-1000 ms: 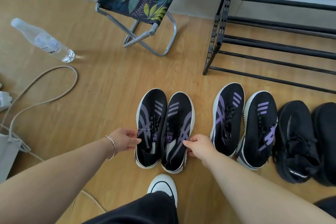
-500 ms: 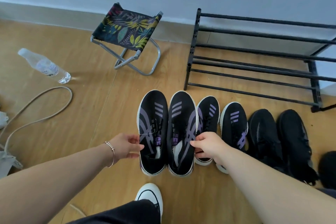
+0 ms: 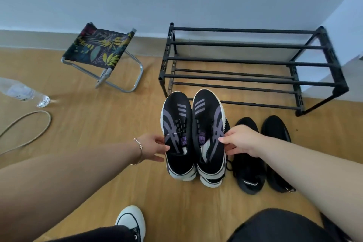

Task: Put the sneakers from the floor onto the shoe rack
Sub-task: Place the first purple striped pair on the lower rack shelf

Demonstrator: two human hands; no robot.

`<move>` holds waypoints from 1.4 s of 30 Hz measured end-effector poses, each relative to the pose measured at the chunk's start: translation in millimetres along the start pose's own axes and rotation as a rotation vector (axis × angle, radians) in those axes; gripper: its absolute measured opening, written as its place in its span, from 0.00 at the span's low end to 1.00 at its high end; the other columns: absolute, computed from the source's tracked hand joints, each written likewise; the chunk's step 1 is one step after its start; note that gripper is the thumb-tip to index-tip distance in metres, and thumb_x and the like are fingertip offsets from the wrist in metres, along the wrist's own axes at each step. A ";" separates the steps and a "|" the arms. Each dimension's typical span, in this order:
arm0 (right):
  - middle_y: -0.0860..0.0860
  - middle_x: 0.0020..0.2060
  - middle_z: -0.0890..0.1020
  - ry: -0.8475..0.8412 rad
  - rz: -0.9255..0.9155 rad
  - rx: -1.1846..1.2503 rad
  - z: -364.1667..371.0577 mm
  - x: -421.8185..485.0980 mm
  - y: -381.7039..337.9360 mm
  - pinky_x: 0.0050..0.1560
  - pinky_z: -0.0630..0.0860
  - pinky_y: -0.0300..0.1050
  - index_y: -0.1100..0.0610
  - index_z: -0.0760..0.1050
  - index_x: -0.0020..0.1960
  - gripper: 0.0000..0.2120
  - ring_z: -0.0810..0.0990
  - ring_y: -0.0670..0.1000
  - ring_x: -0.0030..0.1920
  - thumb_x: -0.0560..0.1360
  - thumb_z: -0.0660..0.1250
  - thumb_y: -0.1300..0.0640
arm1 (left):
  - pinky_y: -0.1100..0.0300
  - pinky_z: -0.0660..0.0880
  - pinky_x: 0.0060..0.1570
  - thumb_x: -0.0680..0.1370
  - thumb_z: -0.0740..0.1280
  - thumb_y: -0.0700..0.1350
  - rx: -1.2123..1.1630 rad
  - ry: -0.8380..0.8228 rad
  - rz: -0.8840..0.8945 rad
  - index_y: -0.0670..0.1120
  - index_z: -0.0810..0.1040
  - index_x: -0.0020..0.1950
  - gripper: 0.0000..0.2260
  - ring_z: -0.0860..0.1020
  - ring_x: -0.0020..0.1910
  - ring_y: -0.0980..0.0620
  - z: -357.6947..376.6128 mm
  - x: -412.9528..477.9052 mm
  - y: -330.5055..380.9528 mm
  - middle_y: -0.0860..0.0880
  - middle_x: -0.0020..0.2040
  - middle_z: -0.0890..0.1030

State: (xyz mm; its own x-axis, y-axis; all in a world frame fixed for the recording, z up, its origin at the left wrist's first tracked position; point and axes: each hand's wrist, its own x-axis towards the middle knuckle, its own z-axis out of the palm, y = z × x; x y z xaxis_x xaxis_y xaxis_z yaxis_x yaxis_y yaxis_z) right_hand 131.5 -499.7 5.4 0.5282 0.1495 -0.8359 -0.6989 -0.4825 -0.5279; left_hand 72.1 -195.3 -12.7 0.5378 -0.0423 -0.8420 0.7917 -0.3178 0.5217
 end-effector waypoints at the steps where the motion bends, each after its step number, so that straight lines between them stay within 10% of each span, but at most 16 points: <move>1: 0.57 0.45 0.87 0.021 -0.013 0.003 -8.6 1.5 4.0 0.49 0.85 0.53 0.62 0.82 0.50 0.04 0.87 0.56 0.46 0.76 0.72 0.62 | 0.49 0.83 0.53 0.78 0.70 0.36 0.005 0.003 0.005 0.40 0.80 0.61 0.11 0.84 0.53 0.47 7.7 3.8 7.7 0.42 0.56 0.84; 20: 0.57 0.49 0.84 0.185 -0.141 0.172 -66.4 53.6 12.5 0.45 0.80 0.41 0.62 0.79 0.54 0.08 0.83 0.52 0.48 0.78 0.70 0.59 | 0.52 0.83 0.54 0.78 0.70 0.39 -0.145 0.222 0.067 0.43 0.79 0.66 0.16 0.82 0.57 0.47 40.6 60.8 81.9 0.45 0.59 0.83; 30: 0.55 0.48 0.85 0.353 -0.170 0.175 -71.4 140.2 -27.9 0.60 0.80 0.59 0.59 0.82 0.53 0.10 0.83 0.57 0.51 0.77 0.71 0.53 | 0.51 0.81 0.58 0.80 0.68 0.41 -0.116 0.303 0.185 0.47 0.79 0.67 0.15 0.82 0.56 0.50 18.3 148.3 114.8 0.48 0.58 0.84; 42: 0.57 0.50 0.85 0.357 -0.113 0.314 -77.7 189.7 -69.5 0.58 0.82 0.56 0.58 0.80 0.51 0.05 0.85 0.58 0.50 0.77 0.70 0.57 | 0.46 0.81 0.57 0.78 0.68 0.49 -0.116 0.409 0.101 0.49 0.84 0.45 0.06 0.84 0.50 0.44 -4.9 201.6 142.9 0.46 0.48 0.86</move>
State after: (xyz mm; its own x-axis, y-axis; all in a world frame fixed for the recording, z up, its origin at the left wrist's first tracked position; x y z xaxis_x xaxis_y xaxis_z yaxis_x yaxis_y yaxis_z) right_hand 317.7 -504.9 -104.8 0.7033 -0.1458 -0.6957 -0.7101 -0.1881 -0.6785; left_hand 295.1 -244.7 -107.2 0.6662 0.3187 -0.6742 0.7440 -0.2216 0.6304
